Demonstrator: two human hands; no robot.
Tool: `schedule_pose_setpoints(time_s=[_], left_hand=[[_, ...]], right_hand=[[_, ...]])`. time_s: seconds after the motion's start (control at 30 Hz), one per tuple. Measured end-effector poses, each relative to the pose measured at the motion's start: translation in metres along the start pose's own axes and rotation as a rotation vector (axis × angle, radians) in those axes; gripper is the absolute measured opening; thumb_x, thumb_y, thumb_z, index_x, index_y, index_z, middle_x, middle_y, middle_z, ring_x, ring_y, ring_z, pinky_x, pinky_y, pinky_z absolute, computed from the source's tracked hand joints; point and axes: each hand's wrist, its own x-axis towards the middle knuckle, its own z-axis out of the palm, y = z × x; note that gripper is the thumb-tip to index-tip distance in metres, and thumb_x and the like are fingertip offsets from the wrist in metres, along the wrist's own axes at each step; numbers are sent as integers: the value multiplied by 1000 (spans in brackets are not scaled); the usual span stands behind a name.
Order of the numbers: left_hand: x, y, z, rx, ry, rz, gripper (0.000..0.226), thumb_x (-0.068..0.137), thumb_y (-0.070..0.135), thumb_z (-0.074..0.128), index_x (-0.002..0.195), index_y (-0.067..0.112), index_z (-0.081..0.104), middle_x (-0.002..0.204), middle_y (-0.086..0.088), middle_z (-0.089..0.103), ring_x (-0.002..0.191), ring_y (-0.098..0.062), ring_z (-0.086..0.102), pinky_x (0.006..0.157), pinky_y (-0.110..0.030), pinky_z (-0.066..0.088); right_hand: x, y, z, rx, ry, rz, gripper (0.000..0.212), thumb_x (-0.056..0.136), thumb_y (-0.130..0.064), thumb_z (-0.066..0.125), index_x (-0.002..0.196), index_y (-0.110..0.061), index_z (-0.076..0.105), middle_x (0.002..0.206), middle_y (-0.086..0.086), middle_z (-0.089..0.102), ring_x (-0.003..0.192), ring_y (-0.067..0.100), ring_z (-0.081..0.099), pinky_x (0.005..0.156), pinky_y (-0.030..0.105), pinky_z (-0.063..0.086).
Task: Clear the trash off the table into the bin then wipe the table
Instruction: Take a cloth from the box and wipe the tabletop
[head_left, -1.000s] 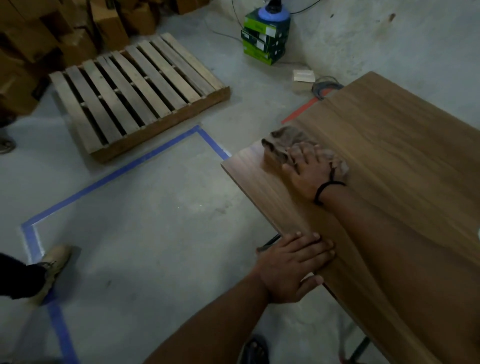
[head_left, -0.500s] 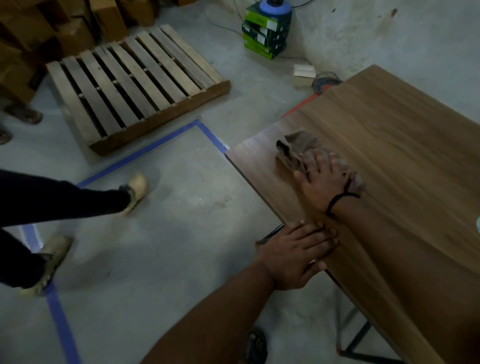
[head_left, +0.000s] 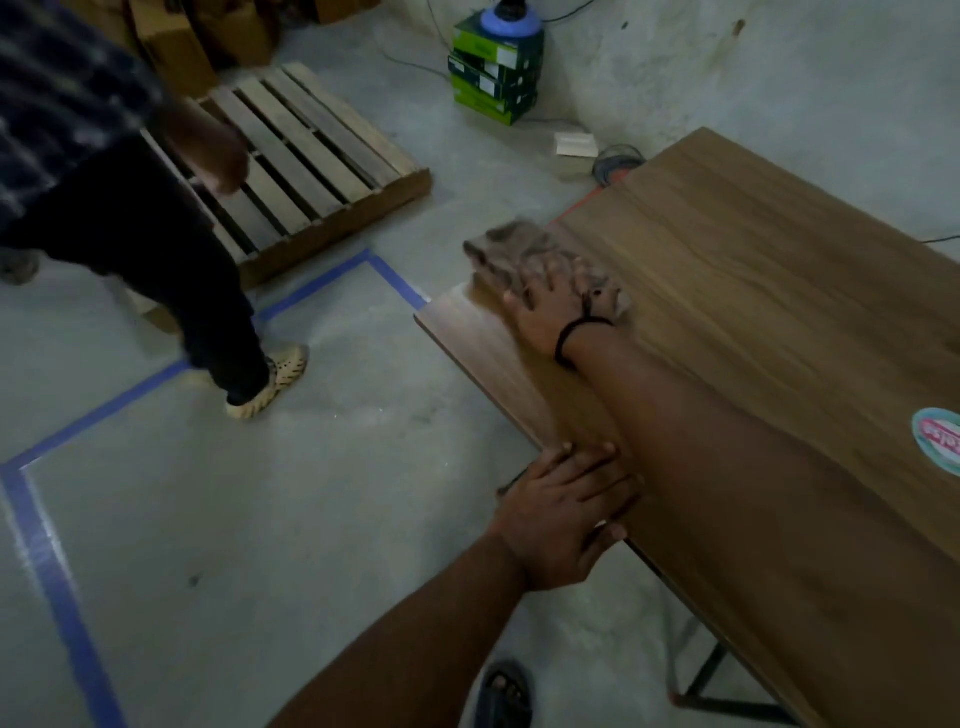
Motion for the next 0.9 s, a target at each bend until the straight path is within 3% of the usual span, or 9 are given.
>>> schedule_pose_setpoints(time_s=[0.1, 0.23, 0.33, 0.43, 0.53, 0.7, 0.9], left_hand=[[-1, -4, 1, 33, -6, 16, 36, 99, 40, 38, 110, 20, 65, 120, 0, 65, 126, -22, 50, 113, -41, 28], [2, -1, -2, 38, 145, 103, 48, 102, 37, 20, 85, 16, 60, 85, -7, 68, 96, -25, 53, 102, -36, 31], [3, -3, -1, 69, 153, 134, 48, 102, 35, 21, 86, 14, 61, 87, -8, 69, 98, -25, 51, 99, -39, 31], [-1, -8, 5, 186, -3, 91, 44, 101, 40, 30, 118, 18, 64, 125, -3, 65, 125, -23, 49, 108, -41, 27], [-1, -6, 4, 253, -80, 67, 49, 98, 41, 37, 143, 23, 47, 151, 5, 43, 141, -16, 37, 110, -41, 27], [0, -5, -2, 241, -119, 32, 50, 99, 42, 32, 143, 24, 46, 152, 7, 39, 141, -14, 36, 110, -40, 25], [2, 0, -10, 134, -213, -19, 52, 101, 44, 23, 144, 25, 46, 151, 8, 41, 141, -12, 34, 109, -39, 28]], right_hand=[[18, -11, 0, 49, -30, 63, 64, 92, -68, 15, 150, -44, 3, 163, -3, -8, 149, 32, -11, 113, 67, -4], [-13, -55, 21, 37, -36, -259, 67, 92, -67, 19, 152, -41, 5, 164, -1, -4, 149, 26, -9, 117, 58, -6], [-31, -41, 19, -20, -35, -254, 64, 92, -69, 18, 150, -45, 8, 163, -9, -4, 149, 25, -10, 113, 63, -7], [-29, 5, 13, 64, -15, -100, 64, 92, -68, 19, 151, -43, 11, 163, -9, -2, 149, 27, -10, 112, 64, -8], [-33, 93, 9, 267, 10, 149, 67, 95, -65, 21, 153, -33, 12, 164, 0, -2, 150, 28, -7, 119, 54, -4], [-106, 242, 20, 280, 102, 603, 82, 75, -78, 3, 150, -44, 10, 164, -4, -1, 150, 30, -5, 119, 53, -2], [-277, 293, 71, 344, 178, 996, 79, 73, -78, 3, 146, -49, 10, 162, -11, 2, 150, 28, -1, 115, 62, 6]])
